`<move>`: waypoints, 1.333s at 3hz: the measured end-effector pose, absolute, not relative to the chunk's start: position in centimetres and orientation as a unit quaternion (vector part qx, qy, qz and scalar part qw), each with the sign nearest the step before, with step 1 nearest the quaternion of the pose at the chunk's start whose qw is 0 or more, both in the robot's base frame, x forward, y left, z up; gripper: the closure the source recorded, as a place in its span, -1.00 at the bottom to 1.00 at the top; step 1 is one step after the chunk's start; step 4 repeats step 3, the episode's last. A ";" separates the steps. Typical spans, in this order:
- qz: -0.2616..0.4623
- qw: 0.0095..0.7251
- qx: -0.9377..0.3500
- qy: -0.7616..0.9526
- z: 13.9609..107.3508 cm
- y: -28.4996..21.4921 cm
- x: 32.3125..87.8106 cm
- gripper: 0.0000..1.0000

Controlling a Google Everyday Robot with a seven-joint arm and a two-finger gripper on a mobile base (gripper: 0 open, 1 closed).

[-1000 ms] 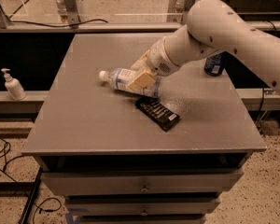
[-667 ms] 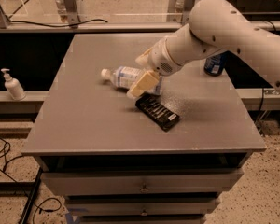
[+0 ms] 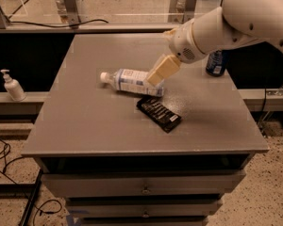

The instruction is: Move blue plastic bottle near rxbar chocolate

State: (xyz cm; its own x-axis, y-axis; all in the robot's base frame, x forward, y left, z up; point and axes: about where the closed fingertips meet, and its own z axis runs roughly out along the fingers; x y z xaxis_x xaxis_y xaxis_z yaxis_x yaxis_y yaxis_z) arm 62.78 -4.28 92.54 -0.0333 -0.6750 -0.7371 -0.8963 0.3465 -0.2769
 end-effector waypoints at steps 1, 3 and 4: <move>0.108 0.481 -0.502 0.711 97.8 -9.0 63.7 -1.00; 0.102 0.567 -0.412 0.706 103.8 -14.3 65.1 -1.00; 0.102 0.567 -0.412 0.706 103.8 -14.3 65.1 -1.00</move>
Offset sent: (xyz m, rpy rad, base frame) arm 0.0350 -0.1880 0.1854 0.4672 -0.3371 -0.4753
